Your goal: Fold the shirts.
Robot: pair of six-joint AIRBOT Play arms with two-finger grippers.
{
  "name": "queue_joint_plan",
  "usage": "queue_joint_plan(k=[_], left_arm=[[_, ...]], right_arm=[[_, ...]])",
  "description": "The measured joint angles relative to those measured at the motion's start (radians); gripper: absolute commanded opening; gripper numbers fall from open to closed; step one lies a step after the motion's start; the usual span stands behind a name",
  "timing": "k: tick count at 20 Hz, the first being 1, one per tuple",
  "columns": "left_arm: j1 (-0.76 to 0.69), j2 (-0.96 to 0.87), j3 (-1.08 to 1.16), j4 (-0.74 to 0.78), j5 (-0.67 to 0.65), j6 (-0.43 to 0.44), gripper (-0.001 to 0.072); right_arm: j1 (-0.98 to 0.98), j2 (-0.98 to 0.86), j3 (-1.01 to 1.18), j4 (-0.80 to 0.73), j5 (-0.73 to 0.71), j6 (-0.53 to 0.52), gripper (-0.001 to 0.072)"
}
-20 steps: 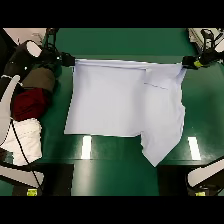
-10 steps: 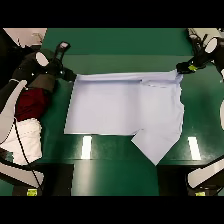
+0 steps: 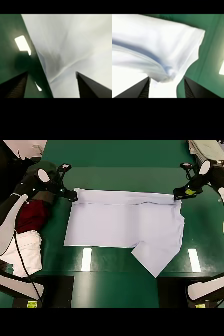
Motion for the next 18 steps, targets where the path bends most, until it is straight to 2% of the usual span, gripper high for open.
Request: queue_joint_plan(k=[3, 4, 8, 13, 18], left_arm=[[0.002, 0.018, 0.043, 0.022, -0.072, -0.067, 0.0701], [0.006, 0.036, 0.052, 0.027, -0.097, -0.086, 0.0701], [0.062, 0.158, 0.002, 0.031, -0.209, -0.136, 0.07], [0.197, 0.353, -0.303, -0.114, -0.296, -0.153, 0.0701], [0.266, 0.481, -0.595, -0.209, -0.308, -0.153, 0.0701]], right_arm=[[0.0, 0.02, 0.014, 0.006, 0.075, 0.006, 0.0473], [-0.005, 0.037, 0.015, 0.02, 0.102, 0.006, 0.0448], [-0.051, 0.166, -0.055, 0.133, 0.143, 0.008, 0.0448], [-0.156, 0.36, -0.271, 0.349, 0.125, -0.01, 0.0448], [-0.222, 0.494, -0.452, 0.453, 0.064, -0.032, 0.0448]])
